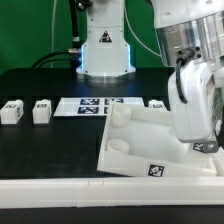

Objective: Assemble one leg

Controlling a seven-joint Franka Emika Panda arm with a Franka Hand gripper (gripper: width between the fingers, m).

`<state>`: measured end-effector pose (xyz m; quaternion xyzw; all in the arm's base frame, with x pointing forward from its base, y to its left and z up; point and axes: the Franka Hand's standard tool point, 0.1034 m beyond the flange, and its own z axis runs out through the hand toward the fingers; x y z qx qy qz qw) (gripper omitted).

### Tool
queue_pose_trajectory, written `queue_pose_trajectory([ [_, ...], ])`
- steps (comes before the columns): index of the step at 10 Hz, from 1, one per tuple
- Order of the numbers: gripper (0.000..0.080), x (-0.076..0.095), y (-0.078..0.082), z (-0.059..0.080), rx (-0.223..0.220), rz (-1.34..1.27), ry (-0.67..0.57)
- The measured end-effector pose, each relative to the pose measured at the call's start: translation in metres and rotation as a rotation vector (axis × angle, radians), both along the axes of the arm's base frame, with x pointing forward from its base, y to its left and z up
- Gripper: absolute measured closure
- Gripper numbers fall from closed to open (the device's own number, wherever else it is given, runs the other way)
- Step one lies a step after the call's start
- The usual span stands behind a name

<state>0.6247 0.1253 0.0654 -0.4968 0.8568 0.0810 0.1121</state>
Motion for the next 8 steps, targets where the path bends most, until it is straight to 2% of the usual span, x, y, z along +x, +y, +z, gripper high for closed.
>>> queue_pose_trajectory([
  [2,0.0504,0.000,-0.003,0.000,-0.003,-0.023,0.005],
  [3,0.0324,0.000,-0.003,-0.001,-0.003,-0.022,0.005],
  [4,0.0324,0.000,-0.002,-0.001,-0.003,-0.021,0.005],
  [5,0.0208,0.000,-0.003,-0.001,-0.005,-0.010,0.001],
  [6,0.0168,-0.006,-0.004,-0.001,-0.013,0.024,-0.007],
  [8,0.0152,-0.024,-0.008,0.014,-0.011,0.105,-0.018],
])
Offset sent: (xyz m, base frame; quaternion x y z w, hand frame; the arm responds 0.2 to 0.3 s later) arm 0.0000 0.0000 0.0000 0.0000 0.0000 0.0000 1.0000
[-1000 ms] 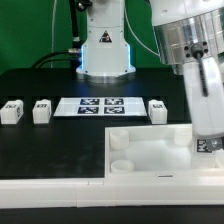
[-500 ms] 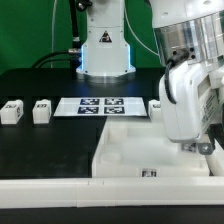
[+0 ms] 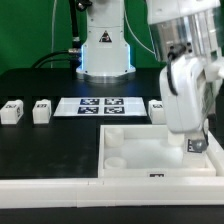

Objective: Assemble one leg

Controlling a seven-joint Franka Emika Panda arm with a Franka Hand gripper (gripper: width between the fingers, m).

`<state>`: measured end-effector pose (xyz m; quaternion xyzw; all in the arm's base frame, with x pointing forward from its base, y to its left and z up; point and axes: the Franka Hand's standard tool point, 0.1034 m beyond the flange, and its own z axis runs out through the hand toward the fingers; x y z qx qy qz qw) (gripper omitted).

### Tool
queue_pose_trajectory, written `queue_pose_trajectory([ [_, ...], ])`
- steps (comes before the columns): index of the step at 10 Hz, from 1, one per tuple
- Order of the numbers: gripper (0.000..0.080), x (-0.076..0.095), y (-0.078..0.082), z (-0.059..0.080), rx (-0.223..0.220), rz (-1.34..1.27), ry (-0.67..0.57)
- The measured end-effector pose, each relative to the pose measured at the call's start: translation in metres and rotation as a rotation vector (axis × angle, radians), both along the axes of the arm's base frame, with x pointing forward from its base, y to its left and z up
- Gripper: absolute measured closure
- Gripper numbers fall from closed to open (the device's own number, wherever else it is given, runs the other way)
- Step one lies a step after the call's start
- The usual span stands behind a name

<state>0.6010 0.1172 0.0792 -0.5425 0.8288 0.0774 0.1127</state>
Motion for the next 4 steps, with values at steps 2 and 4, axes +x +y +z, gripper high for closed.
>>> queue_pose_trajectory([
  [2,0.0152,-0.009,0.005,0.021,0.019,0.028,0.007],
  [4,0.0150,-0.010,0.006,0.021,0.023,0.037,0.014],
])
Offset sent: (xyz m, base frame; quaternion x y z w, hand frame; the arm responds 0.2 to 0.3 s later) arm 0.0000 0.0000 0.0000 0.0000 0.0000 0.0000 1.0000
